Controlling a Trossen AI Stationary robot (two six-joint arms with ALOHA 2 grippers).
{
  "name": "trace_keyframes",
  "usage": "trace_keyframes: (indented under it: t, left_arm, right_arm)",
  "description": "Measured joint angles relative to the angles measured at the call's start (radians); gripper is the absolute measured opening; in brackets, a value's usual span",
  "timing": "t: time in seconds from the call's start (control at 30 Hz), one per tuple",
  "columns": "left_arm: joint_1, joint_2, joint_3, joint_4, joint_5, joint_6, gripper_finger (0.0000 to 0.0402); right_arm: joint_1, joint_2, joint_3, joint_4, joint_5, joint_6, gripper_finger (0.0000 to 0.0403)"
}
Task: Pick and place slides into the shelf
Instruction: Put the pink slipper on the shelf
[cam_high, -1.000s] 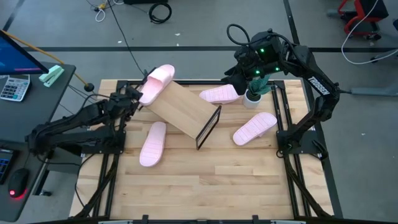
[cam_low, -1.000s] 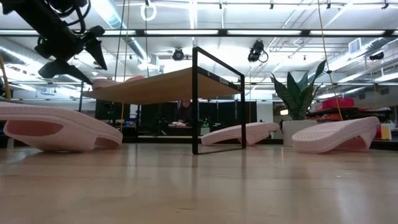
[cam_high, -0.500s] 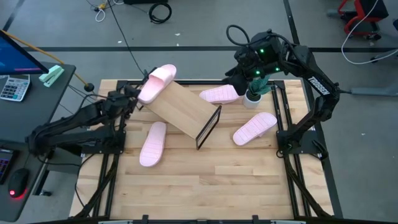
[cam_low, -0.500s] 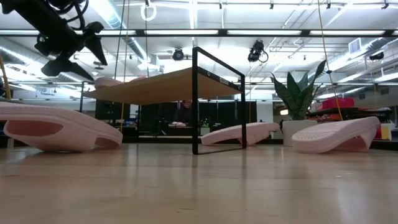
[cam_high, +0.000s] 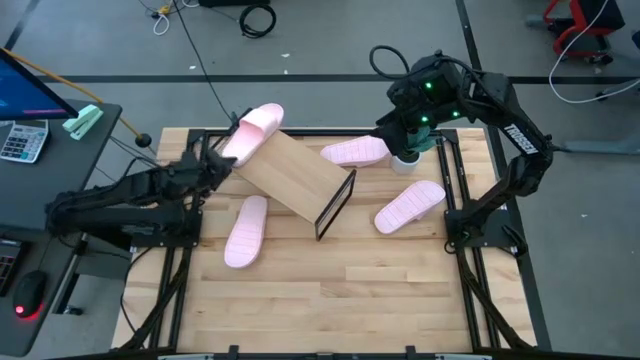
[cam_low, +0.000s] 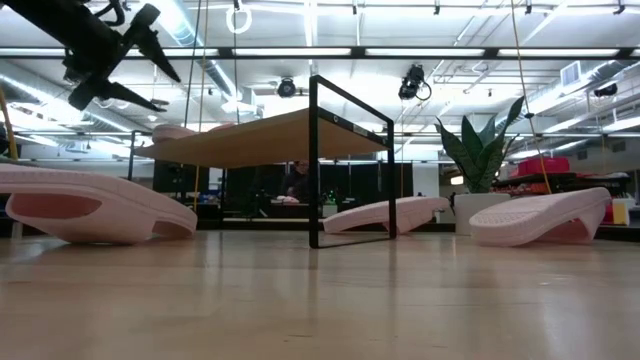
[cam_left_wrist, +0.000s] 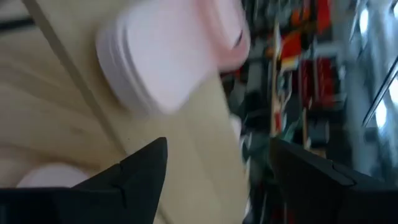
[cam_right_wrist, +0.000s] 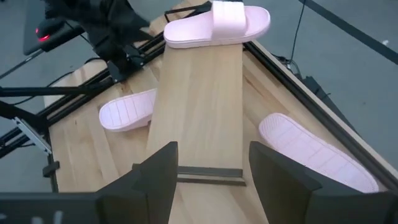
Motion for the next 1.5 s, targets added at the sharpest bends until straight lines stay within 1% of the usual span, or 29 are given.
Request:
trace_keyframes:
  t: [0.13,0.27,0.4,0.53,0.67,0.8,0.9,1.07,1.2,1.33,1.43,1.5]
  left_arm:
    - [-0.103,0.04,0.0,0.007,0.005,0.016,0.0255]
    - [-0.186,0.07,0.0,0.013,0.017,0.097,0.0231]
    - [-0.24,0.074,0.0,0.014,0.05,0.211,0.0217]
    - [-0.272,0.073,0.0,0.014,0.131,0.332,0.0213]
    - [-0.312,0.075,0.012,0.011,0.246,0.494,0.0213]
    - [-0.358,0.075,0.045,0.012,0.325,0.645,0.0212]
    - [-0.392,0.075,0.082,0.004,0.363,0.738,0.0212]
    - [-0.464,0.08,0.148,-0.002,0.375,0.8,0.0203]
    - [-0.545,0.131,0.208,-0.02,0.375,0.804,0.0184]
    - [-0.644,0.248,0.287,-0.059,0.375,0.803,0.016]
    - [-0.715,0.372,0.365,-0.176,0.377,0.78,0.0142]
    - [-0.757,0.459,0.42,-0.285,0.378,0.757,0.0131]
  right_arm:
    - [0.0,-0.011,0.0,-0.004,0.0,0.032,0.0203]
    - [0.0,-0.012,0.0,-0.011,0.001,0.058,0.0203]
    - [0.0,-0.012,0.0,-0.022,0.016,0.083,0.0203]
    - [0.019,-0.012,0.0,-0.045,0.051,0.115,0.0203]
    - [0.069,-0.012,0.0,-0.044,0.089,0.164,0.0203]
    - [0.131,-0.012,0.0,-0.043,0.164,0.226,0.0203]
    - [0.176,-0.012,0.0,-0.043,0.217,0.275,0.0203]
    - [0.285,-0.012,0.0,-0.041,0.282,0.349,0.0203]
    - [0.406,-0.012,0.0,-0.039,0.362,0.397,0.0203]
    - [0.555,-0.012,0.0,-0.036,0.451,0.457,0.0203]
    - [0.686,-0.012,0.0,-0.029,0.531,0.509,0.0203]
    - [0.769,-0.009,0.0,-0.024,0.6,0.539,0.0203]
